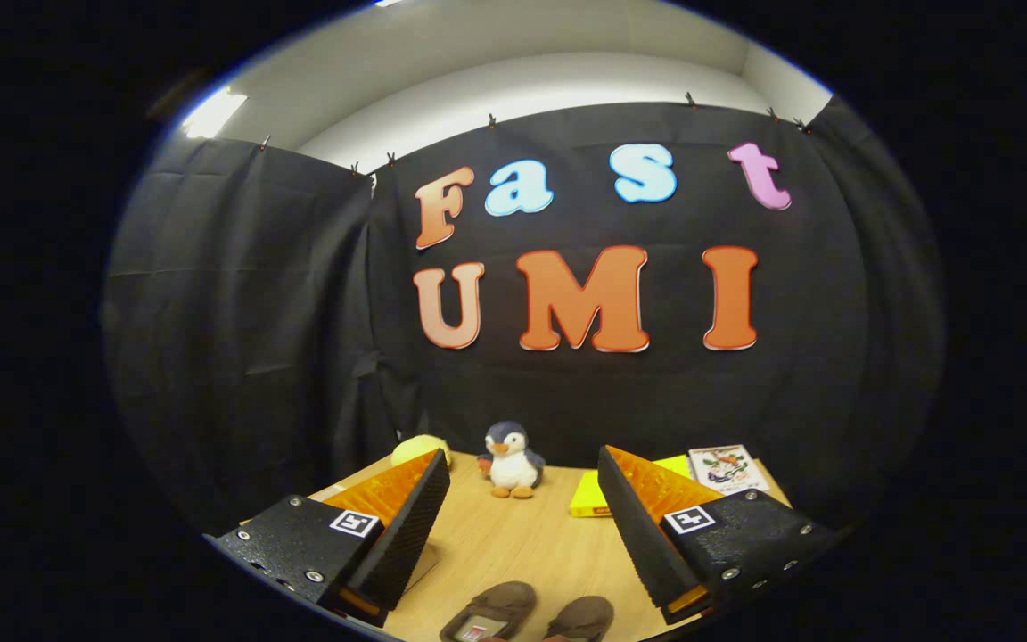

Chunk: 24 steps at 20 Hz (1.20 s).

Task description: Open the storage box then place both shoes into the box .Put the left shoe in first, then the right shoe, with the right side of both shoes facing outward in a uniform manner.

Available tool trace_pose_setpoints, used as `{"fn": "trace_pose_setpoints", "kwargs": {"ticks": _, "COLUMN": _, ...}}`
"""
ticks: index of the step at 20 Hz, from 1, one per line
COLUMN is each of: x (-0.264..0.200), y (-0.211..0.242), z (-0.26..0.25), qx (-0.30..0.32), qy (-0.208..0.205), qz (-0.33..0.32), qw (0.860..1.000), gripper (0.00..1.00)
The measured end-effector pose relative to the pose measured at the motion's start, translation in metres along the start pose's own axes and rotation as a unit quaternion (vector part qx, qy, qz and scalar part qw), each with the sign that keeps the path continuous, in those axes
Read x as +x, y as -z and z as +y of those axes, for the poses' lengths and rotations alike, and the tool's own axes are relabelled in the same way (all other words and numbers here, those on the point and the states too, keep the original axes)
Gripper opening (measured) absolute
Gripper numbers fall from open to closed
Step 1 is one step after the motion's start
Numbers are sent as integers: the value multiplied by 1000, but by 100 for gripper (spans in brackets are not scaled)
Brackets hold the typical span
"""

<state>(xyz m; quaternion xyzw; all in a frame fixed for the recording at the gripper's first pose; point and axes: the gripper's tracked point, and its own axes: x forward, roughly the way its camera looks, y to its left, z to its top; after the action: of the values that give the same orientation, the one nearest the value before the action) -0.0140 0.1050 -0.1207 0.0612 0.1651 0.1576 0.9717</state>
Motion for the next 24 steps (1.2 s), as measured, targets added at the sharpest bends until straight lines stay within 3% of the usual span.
{"fn": "trace_pose_setpoints", "kwargs": {"ticks": 4, "x": 16, "y": 43, "z": 29, "qx": 49, "qy": -57, "qz": 66, "qw": 995, "gripper": 100}}
{"fn": "trace_pose_setpoints", "kwargs": {"ticks": 7, "x": 26, "y": 74, "z": 57, "qx": 112, "qy": -111, "qz": 117, "qw": 980, "gripper": 98}}
{"fn": "trace_pose_setpoints", "kwargs": {"ticks": 11, "x": 39, "y": 121, "z": 80, "qx": 189, "qy": -148, "qz": 197, "qw": 951, "gripper": 96}}
{"fn": "trace_pose_setpoints", "kwargs": {"ticks": 16, "x": 40, "y": 168, "z": 118, "qx": 263, "qy": -194, "qz": 278, "qw": 903, "gripper": 96}}
{"fn": "trace_pose_setpoints", "kwargs": {"ticks": 24, "x": 53, "y": 239, "z": 169, "qx": 282, "qy": -246, "qz": 357, "qw": 856, "gripper": 96}}
